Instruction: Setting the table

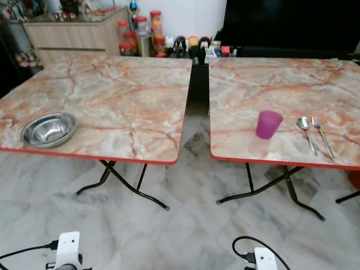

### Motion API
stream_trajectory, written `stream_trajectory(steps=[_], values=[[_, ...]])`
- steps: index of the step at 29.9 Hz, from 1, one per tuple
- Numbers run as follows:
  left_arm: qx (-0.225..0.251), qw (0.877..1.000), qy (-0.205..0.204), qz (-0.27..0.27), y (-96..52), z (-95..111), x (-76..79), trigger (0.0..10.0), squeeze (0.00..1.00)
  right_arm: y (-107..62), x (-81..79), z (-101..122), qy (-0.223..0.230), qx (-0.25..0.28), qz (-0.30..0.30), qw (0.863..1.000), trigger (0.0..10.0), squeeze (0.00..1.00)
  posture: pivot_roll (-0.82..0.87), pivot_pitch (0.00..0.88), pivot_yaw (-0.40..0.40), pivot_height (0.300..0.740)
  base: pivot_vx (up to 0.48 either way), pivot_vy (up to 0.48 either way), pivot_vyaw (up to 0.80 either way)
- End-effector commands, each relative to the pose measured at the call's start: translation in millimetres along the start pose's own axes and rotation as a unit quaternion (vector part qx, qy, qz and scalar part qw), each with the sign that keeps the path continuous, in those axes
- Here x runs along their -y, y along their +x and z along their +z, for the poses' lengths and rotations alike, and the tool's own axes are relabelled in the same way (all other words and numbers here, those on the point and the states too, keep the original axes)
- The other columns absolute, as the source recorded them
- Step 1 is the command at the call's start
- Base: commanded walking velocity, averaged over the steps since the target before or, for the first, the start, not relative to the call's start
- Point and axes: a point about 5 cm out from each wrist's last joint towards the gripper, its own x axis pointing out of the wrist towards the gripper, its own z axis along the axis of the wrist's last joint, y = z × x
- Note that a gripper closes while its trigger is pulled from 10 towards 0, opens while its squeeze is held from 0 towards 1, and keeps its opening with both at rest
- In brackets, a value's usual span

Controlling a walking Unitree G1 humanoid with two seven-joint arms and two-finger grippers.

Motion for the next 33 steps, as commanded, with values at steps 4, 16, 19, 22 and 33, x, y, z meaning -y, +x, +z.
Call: stream_trajectory(steps=[4,16,19,22,33], values=[[-0.007,1.000,0.000,0.004,-0.1,-2.8,-4.0,10.0,0.00,0.6,-1.2,0.8,0.004,0.003,-0.001,1.000,10.0,0.00,0.00,0.028,-0.021,0.740,0.000,-0.352,0.00],[-0.005,1.000,-0.020,-0.018,-1.0,-4.1,2.0,10.0,0.00,-0.5,0.2,-2.2,0.010,0.003,-0.006,1.000,10.0,0.00,-0.01,0.002,-0.019,0.740,0.000,-0.101,0.00],[-0.010,1.000,-0.020,-0.018,-1.1,-5.2,2.2,10.0,0.00,-0.7,0.3,-2.7,0.013,0.004,-0.007,1.000,10.0,0.00,-0.01,0.000,-0.019,0.740,0.000,0.000,0.00],[-0.008,1.000,-0.021,-0.018,-1.3,-5.2,2.4,10.0,0.00,-1.0,0.4,-3.1,0.013,0.006,-0.007,1.000,10.0,0.00,-0.01,0.000,-0.020,0.740,0.090,0.000,0.00],[-0.014,0.999,-0.020,-0.024,-1.9,-8.6,2.5,10.0,0.00,-1.5,0.4,-5.7,0.011,0.000,-0.004,1.000,10.0,0.00,0.00,0.000,-0.018,0.740,0.300,0.000,-0.29]])
